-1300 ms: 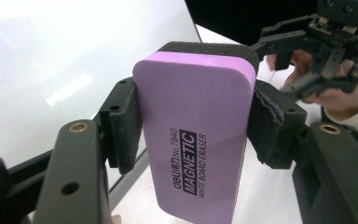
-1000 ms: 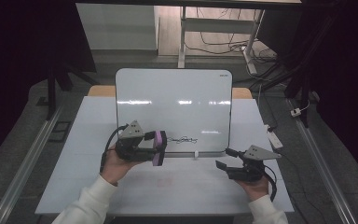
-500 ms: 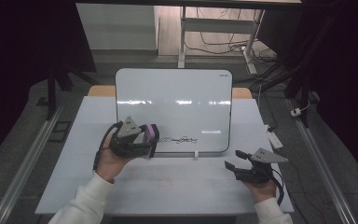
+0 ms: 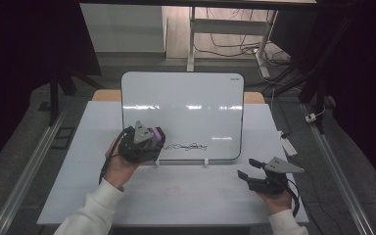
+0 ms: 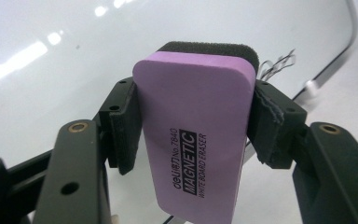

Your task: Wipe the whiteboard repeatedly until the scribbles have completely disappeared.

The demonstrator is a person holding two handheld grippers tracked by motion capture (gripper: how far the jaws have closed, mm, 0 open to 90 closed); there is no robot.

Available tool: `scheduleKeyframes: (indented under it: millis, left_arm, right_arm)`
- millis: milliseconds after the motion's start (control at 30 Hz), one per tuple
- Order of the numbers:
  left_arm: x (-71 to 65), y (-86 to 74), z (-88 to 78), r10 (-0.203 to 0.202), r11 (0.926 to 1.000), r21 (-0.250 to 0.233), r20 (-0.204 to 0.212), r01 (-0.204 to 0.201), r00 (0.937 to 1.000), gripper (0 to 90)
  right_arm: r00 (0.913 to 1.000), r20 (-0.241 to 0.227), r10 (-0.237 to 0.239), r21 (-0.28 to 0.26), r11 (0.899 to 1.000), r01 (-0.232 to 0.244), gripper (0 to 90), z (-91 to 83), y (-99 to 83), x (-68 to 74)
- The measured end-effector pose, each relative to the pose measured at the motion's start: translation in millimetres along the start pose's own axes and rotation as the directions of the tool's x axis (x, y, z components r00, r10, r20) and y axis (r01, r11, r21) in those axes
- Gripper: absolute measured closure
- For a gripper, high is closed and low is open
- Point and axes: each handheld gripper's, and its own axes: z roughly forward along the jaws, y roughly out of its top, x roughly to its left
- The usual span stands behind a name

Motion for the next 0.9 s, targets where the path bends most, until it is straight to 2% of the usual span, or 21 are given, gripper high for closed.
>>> scheduleKeyframes:
  millis: [300,400,467,667,800,900]
  left_arm:
    - [4.5,-7.5,9.2,-0.008,0.9993,0.037,-0.032,0.010,0.9995,40.2]
    - [-0.7,-8.4,17.0,0.025,0.9976,0.066,-0.076,-0.020,0.9968,40.2]
    - [-5.6,-9.1,22.7,0.066,0.9939,0.095,-0.118,-0.055,0.9908,40.1]
    - [-15.3,-10.1,31.8,0.098,0.9920,0.093,-0.150,-0.085,0.9837,40.0]
    - [-22.1,-10.0,40.5,0.117,0.9908,0.087,-0.154,-0.104,0.9812,40.0]
    - [-27.0,-10.2,47.1,0.124,0.9906,0.076,-0.146,-0.113,0.9816,40.1]
  right_arm:
    - [1.0000,-0.006,-0.005,0.007,1.000,0.005,32.7,2.4,-0.9,0.4]
    - [1.0000,-0.005,-0.006,0.008,1.000,0.006,32.7,2.2,-1.1,0.4]
    - [1.0000,-0.005,-0.005,0.008,1.000,0.005,32.7,2.3,-1.1,0.6]
    - [1.0000,-0.004,-0.009,0.010,1.000,0.009,32.6,3.4,-1.6,1.2]
    - [0.9999,-0.005,-0.009,0.009,1.000,0.009,32.7,3.6,-1.6,1.3]
    - [0.9999,-0.009,-0.010,0.005,1.000,0.010,32.7,3.5,-1.6,1.5]
